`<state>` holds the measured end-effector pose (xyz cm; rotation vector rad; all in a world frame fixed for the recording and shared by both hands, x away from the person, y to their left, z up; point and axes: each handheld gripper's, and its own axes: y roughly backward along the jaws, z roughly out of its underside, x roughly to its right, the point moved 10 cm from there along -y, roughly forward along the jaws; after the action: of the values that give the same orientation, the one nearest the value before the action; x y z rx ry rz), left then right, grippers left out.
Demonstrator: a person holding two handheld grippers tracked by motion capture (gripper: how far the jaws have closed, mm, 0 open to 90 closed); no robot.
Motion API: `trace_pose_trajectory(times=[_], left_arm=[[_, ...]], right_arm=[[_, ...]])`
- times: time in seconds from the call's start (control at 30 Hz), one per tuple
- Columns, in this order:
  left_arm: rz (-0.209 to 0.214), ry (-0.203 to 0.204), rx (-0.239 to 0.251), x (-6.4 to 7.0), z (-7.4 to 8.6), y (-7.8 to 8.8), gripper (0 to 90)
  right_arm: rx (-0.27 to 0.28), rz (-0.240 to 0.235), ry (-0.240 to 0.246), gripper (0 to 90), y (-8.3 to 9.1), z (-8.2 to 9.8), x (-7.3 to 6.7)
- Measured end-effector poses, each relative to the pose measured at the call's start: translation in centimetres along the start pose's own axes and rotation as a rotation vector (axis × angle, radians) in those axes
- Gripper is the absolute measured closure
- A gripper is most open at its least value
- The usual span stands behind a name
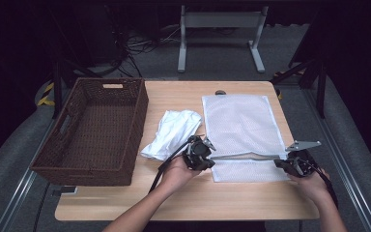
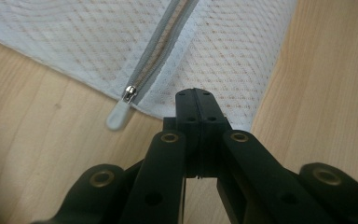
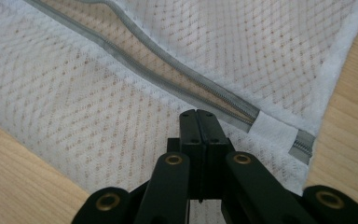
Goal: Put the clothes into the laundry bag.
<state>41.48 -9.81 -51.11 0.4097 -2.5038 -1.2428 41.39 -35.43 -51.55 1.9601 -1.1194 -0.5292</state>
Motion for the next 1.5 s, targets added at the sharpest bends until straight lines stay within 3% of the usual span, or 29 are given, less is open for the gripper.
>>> trace_pose_trajectory(times=[0.17,0.43,0.57,0.77,1.03,1.37,1.43,1.5], left_arm=[[-0.005,-0.018,-0.027,0.3,0.1,-1.4,90.0],[0.007,-0.035,-0.024,0.5,-0.3,-2.1,90.0],[-0.001,-0.059,-0.041,0.5,-0.3,-2.6,90.0],[-0.018,-0.062,-0.049,0.2,-0.4,-2.9,90.0],[-0.069,-0.006,-0.068,-1.7,0.2,-2.1,90.0],[-0.125,0.058,-0.075,-4.8,1.1,-0.8,90.0],[-0.123,0.068,-0.076,-5.1,1.3,-0.6,90.0],[-0.124,0.072,-0.075,-5.2,1.3,-0.6,90.0]], right_arm=[[-0.007,-0.004,0.003,89.8,0.1,0.5,-0.1],[-0.024,0.0,0.008,89.8,0.1,1.3,-0.4],[-0.037,-0.007,0.021,89.9,0.1,1.7,-0.9],[-0.036,-0.012,0.038,89.9,0.2,1.8,-1.5],[-0.043,-0.057,0.089,89.9,0.1,1.6,-3.6],[-0.072,-0.156,0.221,89.9,-0.4,1.0,-8.4],[-0.068,-0.151,0.25,89.9,-0.4,0.8,-8.8],[-0.047,-0.122,0.242,89.9,-0.2,0.3,-8.1]])
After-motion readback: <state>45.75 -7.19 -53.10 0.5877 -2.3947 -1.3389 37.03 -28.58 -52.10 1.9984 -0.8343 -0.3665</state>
